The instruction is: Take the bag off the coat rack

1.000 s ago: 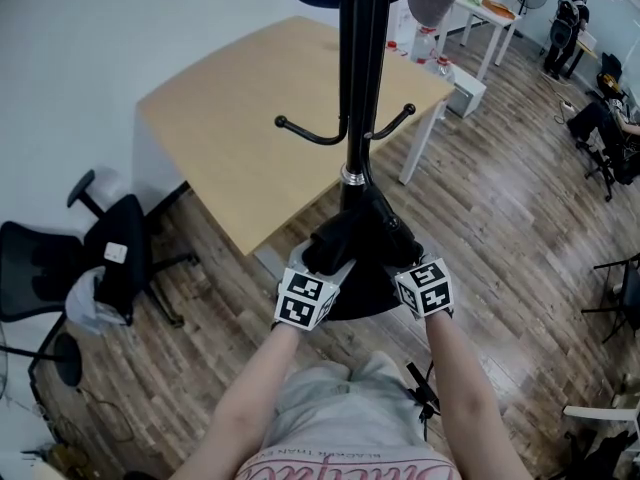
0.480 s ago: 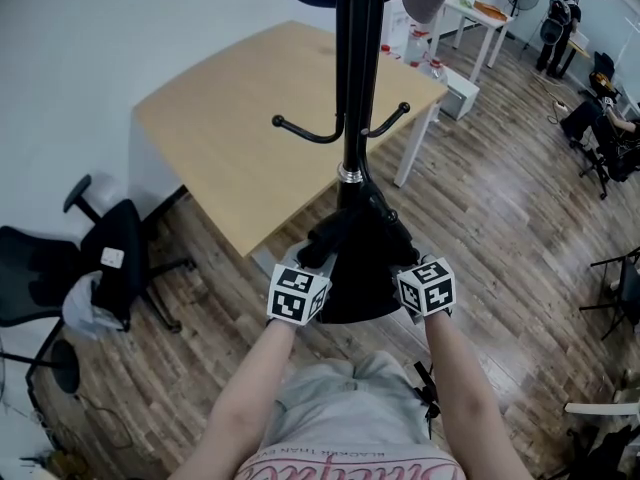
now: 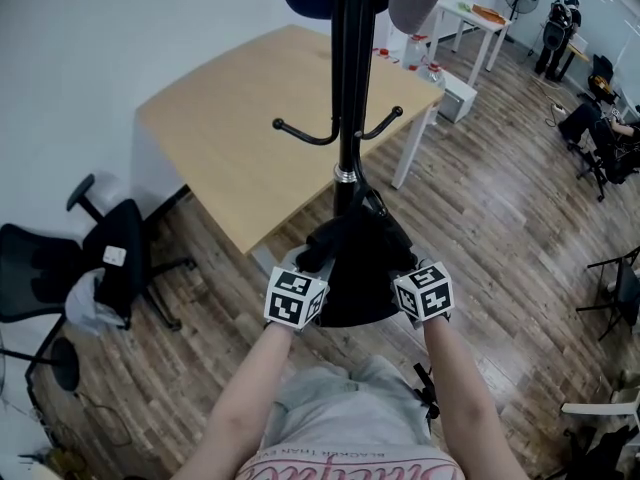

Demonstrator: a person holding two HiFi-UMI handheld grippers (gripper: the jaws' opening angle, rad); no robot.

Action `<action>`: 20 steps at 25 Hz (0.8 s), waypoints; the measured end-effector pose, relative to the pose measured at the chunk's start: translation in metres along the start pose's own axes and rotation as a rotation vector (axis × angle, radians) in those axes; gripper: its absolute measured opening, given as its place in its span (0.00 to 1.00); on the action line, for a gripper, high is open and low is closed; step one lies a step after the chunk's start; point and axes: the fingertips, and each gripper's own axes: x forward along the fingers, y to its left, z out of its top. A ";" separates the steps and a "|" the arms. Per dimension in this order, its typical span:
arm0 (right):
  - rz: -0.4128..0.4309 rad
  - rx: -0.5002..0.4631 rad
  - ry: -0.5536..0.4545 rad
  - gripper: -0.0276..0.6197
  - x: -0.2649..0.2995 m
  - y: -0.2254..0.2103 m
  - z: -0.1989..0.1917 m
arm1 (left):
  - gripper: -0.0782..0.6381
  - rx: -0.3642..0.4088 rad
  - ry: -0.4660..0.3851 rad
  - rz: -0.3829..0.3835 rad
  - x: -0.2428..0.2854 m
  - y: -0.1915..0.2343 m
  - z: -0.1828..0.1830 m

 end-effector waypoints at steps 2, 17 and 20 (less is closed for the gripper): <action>0.000 -0.009 0.009 0.12 -0.006 0.003 0.001 | 0.24 0.000 0.006 0.000 -0.005 -0.004 0.002; 0.001 -0.056 0.049 0.11 -0.048 0.017 0.017 | 0.23 -0.021 0.016 0.032 -0.037 -0.032 0.022; 0.001 -0.052 0.047 0.11 -0.053 0.023 0.018 | 0.23 -0.012 0.017 0.035 -0.044 -0.034 0.023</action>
